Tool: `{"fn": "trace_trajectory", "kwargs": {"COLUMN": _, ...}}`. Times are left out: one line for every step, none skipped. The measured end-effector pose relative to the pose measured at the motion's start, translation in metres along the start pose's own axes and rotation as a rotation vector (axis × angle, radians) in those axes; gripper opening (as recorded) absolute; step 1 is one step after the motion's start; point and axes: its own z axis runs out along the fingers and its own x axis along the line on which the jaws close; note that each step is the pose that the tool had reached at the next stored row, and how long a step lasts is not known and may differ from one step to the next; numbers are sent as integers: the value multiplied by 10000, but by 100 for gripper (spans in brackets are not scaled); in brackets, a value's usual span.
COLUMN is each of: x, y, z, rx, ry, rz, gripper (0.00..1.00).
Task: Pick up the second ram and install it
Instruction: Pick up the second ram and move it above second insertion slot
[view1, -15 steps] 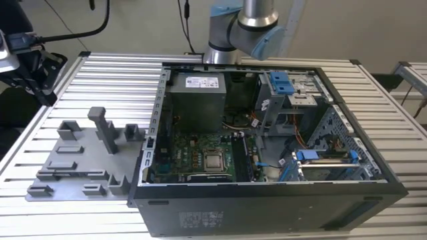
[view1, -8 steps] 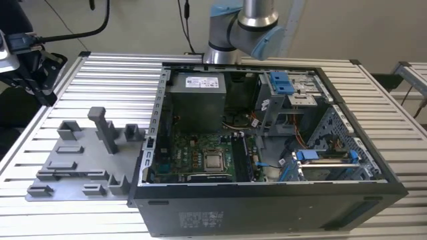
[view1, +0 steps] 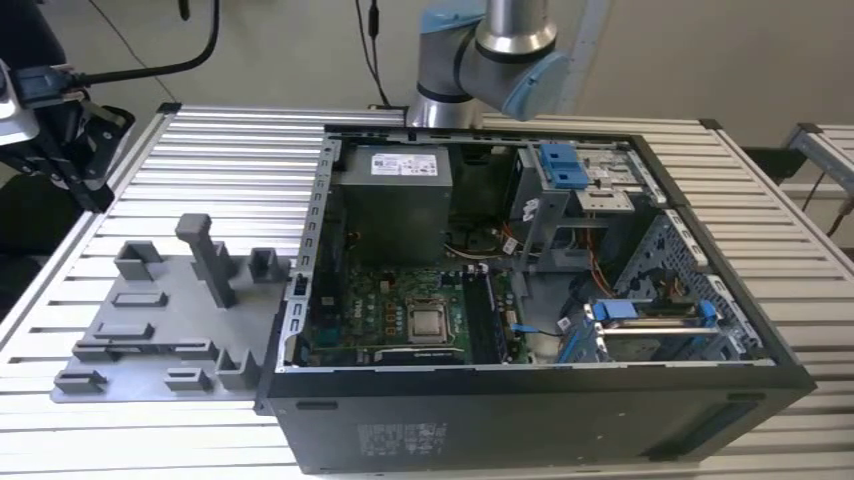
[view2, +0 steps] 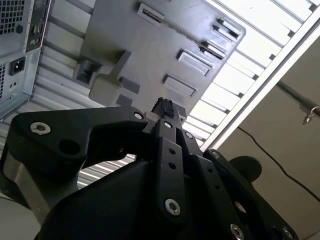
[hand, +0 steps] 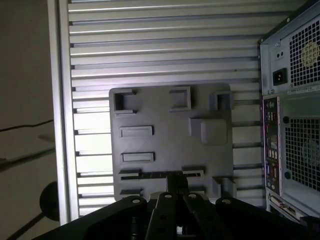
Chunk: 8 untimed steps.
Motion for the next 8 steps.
{"fn": "trace_trajectory", "kwargs": {"x": 0, "y": 0, "z": 0, "rx": -1, "ry": 1, "rz": -37, "gripper": 11}}
{"fn": "trace_trajectory", "kwargs": {"x": 0, "y": 0, "z": 0, "rx": -1, "ry": 4, "rz": -85, "gripper": 11}}
{"fn": "trace_trajectory", "kwargs": {"x": 1, "y": 0, "z": 0, "rx": -2, "ry": 7, "rz": -141, "gripper": 11}}
{"fn": "trace_trajectory", "kwargs": {"x": 1, "y": 0, "z": 0, "rx": -3, "ry": 11, "rz": -210, "gripper": 11}}
{"fn": "trace_trajectory", "kwargs": {"x": 1, "y": 0, "z": 0, "rx": -5, "ry": 14, "rz": -290, "gripper": 11}}
{"fn": "trace_trajectory", "kwargs": {"x": 0, "y": 0, "z": 0, "rx": -7, "ry": 18, "rz": -388, "gripper": 11}}
{"fn": "trace_trajectory", "kwargs": {"x": 1, "y": 0, "z": 0, "rx": -9, "ry": 24, "rz": -506, "gripper": 11}}
{"fn": "trace_trajectory", "kwargs": {"x": 0, "y": 0, "z": 0, "rx": -12, "ry": 30, "rz": -652, "gripper": 11}}
